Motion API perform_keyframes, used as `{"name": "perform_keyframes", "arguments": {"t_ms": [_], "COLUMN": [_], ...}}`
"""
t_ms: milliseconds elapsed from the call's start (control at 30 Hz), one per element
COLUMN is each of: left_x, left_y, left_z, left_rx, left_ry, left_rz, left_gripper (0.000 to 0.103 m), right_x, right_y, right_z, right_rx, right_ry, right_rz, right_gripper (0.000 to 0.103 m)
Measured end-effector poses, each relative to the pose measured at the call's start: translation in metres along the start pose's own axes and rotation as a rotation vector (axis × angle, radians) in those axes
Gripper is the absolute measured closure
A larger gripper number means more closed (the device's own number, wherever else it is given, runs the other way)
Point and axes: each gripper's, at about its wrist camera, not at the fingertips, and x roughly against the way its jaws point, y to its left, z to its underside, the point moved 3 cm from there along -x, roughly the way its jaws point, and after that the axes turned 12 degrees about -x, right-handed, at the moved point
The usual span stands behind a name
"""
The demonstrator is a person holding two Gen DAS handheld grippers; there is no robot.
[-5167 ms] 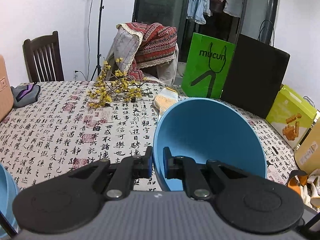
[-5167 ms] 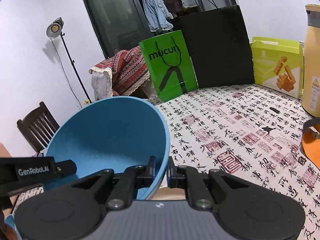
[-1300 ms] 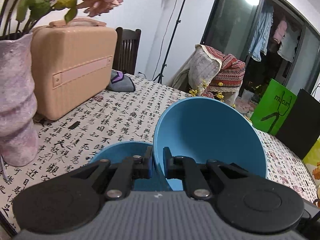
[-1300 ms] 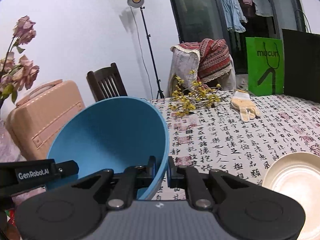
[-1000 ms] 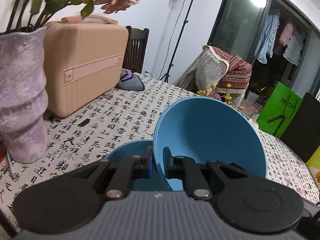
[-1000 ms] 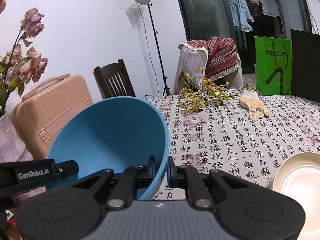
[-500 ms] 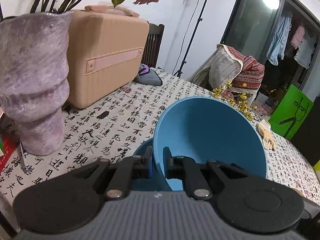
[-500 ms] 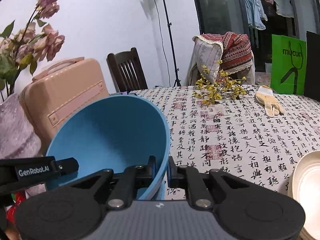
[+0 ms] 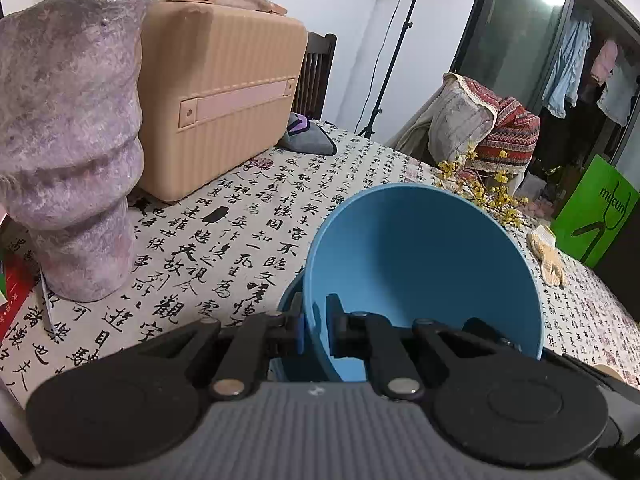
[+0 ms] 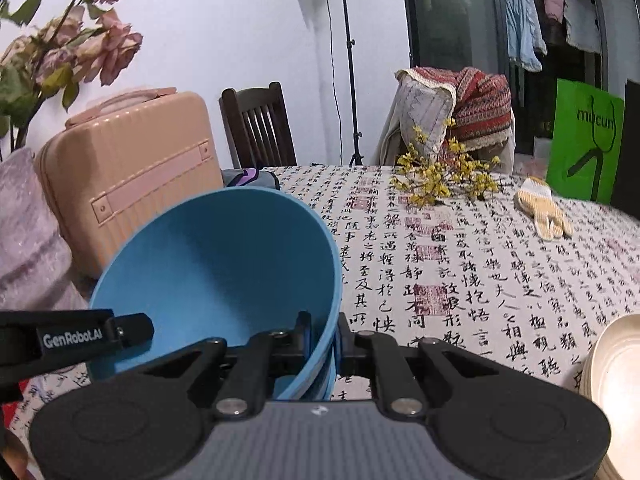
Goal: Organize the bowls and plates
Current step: 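Lower the held blue bowl onto the stacked blue bowls, then open both grippers to release the blue bowl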
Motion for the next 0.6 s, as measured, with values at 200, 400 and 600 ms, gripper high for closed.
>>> {"name": "perform_keyframes", "arguments": {"t_ms": [200,400,600], "left_x": [-0.0049,-0.01,-0.0094], "left_y": [0.0006,0.0015,0.0002], "left_z": [0.0014,0.0032,0.0029], "left_rx": [-0.01,-0.013,-0.023], "left_ry": [0.012,0.022,0.021], "left_rz": [-0.008,-0.012,-0.01], "left_gripper": [0.092,0.092,0.093], "right_x": [-0.0022,-0.0047,-0.0045], "right_y": [0.0045,0.007,0.007], "right_z": [0.0043,0.0082,0.0088], "right_rx": [0.075,0.132,0.16], "right_ry": [-0.037,-0.064,-0.08], "right_rz": [0.027,0.045,0.046], "right_gripper": [0.092,0.092,0.092]}}
